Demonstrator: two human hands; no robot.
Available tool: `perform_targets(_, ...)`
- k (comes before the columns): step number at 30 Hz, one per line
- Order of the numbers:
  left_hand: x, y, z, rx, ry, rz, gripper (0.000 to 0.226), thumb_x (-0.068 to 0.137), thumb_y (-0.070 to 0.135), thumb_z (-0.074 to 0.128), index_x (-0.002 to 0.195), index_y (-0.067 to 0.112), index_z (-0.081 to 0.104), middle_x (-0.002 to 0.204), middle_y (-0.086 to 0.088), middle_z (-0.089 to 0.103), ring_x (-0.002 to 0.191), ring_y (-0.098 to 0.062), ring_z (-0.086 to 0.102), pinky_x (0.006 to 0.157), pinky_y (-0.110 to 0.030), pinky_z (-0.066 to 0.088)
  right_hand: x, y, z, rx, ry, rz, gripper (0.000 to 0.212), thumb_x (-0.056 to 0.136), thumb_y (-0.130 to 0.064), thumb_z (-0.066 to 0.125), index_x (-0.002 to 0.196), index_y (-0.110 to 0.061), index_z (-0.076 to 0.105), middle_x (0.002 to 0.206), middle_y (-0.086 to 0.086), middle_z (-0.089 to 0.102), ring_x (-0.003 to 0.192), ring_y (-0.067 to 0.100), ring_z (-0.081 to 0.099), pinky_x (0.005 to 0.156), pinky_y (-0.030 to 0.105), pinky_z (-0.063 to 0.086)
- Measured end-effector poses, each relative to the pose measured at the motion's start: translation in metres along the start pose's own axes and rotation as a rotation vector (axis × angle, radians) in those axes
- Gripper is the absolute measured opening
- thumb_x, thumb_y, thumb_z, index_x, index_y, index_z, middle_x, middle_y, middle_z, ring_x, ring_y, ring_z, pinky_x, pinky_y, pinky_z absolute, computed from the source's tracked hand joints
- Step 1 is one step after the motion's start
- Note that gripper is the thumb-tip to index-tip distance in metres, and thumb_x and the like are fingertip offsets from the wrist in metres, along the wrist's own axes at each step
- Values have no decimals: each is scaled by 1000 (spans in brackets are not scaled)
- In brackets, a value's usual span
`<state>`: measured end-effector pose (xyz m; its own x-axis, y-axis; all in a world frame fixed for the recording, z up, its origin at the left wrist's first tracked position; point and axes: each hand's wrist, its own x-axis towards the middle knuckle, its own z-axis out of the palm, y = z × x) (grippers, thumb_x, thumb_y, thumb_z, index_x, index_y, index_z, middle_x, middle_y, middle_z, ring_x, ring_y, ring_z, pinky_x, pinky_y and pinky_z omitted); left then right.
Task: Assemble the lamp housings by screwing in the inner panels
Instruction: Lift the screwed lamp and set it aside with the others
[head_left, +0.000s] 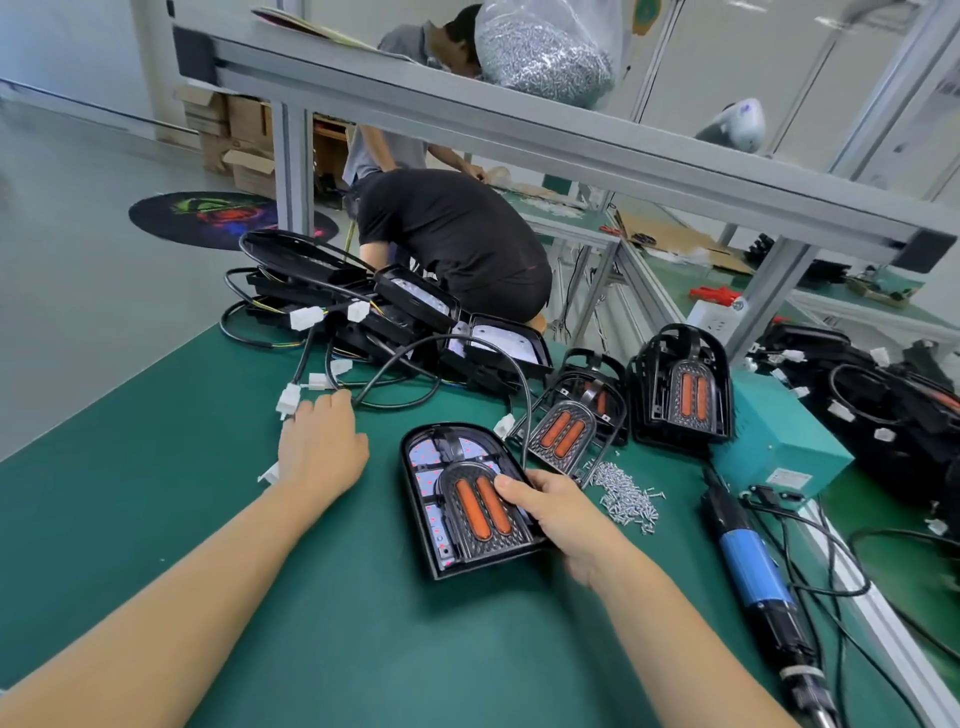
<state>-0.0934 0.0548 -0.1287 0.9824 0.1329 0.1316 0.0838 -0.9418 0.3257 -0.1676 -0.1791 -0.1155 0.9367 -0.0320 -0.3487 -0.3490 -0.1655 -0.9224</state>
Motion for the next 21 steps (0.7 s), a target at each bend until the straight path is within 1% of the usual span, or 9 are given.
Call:
perform_targets(3, 4, 1, 1, -88, 5, -17, 31, 91, 8, 45, 122, 8, 49, 121, -12, 54, 105, -33, 55, 73, -36, 39, -2, -1, 1, 13, 19, -5, 32, 89, -28, 70, 111, -6, 63, 109, 15, 71, 90, 24, 63, 97, 41, 50)
perform_targets(6, 5, -2, -1, -259, 23, -22, 26, 93, 6, 41, 113, 7, 57, 110, -15, 60, 95, -34, 56, 72, -34, 39, -5, -1, 2, 33, 44, -27, 28, 89, -25, 70, 109, -6, 61, 102, 11, 70, 86, 20, 61, 87, 34, 51)
perform_targets(8, 1, -3, -4, -488, 55, -44, 26, 93, 4, 42, 108, 14, 60, 91, -11, 62, 79, -31, 53, 66, -33, 39, -7, 1, 3, 106, 70, -52, 26, 90, -19, 68, 111, -5, 61, 100, 10, 72, 83, 20, 65, 85, 36, 55)
perform_targets(10, -1, -1, -7, -813, 54, -99, 26, 90, -1, 42, 93, 17, 61, 64, -1, 47, 56, -20, 38, 53, -28, 30, -11, 2, 6, 225, 83, -100, 21, 92, -11, 66, 112, -5, 61, 90, 6, 75, 72, 16, 69, 68, 32, 58)
perform_targets(11, -2, 1, -10, -987, 36, -145, 27, 89, -4, 42, 89, 16, 60, 59, 1, 39, 50, -16, 30, 48, -25, 25, -14, 1, 6, 276, 88, -127, 21, 92, -9, 65, 112, -5, 61, 91, 7, 76, 71, 17, 70, 65, 32, 59)
perform_targets(13, -4, 7, -17, -1295, -19, -262, 30, 89, -9, 42, 97, 14, 60, 61, 1, 36, 40, -8, 25, 39, -18, 20, -19, 0, 5, 346, 94, -174, 22, 91, -8, 65, 113, -6, 63, 97, 11, 75, 76, 22, 71, 71, 37, 60)
perform_targets(15, -8, 15, -23, -1510, -83, -342, 29, 91, -11, 40, 105, 10, 56, 67, -3, 40, 33, -3, 24, 34, -14, 18, -24, -2, 6, 435, 93, -220, 23, 91, -8, 64, 113, -7, 64, 101, 14, 74, 80, 24, 72, 72, 38, 61)
perform_targets(19, -29, 39, -31, -1713, -189, -326, 26, 95, -6, 37, 93, 12, 56, 73, -6, 47, 35, -2, 31, 34, -13, 23, -35, -12, 6, 636, 135, -303, 27, 93, -10, 60, 120, -8, 62, 108, 16, 72, 81, 23, 71, 73, 39, 60)
perform_targets(21, -41, 53, -36, -1747, -236, -294, 20, 98, 4, 40, 91, 14, 55, 78, -5, 51, 43, -5, 35, 39, -15, 27, -40, -18, 5, 695, 183, -339, 29, 94, -10, 59, 123, -8, 60, 111, 14, 72, 81, 21, 71, 71, 37, 60)
